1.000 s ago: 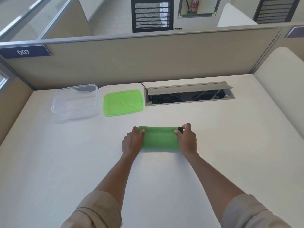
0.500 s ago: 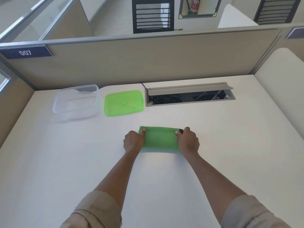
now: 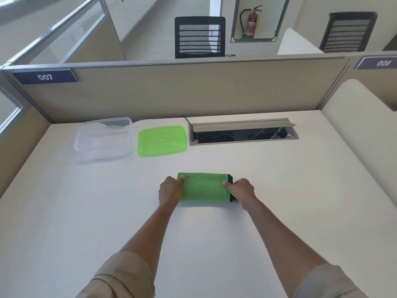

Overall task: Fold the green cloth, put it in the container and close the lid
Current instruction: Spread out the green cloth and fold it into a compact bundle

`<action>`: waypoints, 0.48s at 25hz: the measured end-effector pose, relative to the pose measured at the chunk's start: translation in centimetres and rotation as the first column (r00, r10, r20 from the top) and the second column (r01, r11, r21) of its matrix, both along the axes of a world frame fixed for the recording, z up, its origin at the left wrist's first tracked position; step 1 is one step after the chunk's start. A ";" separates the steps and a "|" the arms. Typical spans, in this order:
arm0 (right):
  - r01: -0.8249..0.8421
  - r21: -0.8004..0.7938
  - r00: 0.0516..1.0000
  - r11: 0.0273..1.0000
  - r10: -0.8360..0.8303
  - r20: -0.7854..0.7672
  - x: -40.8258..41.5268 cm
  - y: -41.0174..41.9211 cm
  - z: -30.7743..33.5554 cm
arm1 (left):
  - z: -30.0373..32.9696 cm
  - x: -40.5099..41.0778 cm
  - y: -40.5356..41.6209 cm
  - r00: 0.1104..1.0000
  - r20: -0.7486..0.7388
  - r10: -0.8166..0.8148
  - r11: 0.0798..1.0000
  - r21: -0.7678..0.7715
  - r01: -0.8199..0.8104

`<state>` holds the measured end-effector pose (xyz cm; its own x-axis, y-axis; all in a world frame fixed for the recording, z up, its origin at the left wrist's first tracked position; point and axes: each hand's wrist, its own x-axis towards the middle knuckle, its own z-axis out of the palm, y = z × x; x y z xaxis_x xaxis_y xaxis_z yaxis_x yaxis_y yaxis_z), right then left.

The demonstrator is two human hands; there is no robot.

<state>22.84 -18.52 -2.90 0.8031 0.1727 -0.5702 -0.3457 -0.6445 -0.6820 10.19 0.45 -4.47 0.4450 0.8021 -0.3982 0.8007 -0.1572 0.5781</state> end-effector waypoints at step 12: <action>-0.062 -0.119 0.959 0.991 0.092 0.269 -2.7 -0.3 -0.5 | 1.6 -3.1 -3.6 0.897 0.071 -0.436 0.672 0.689 0.272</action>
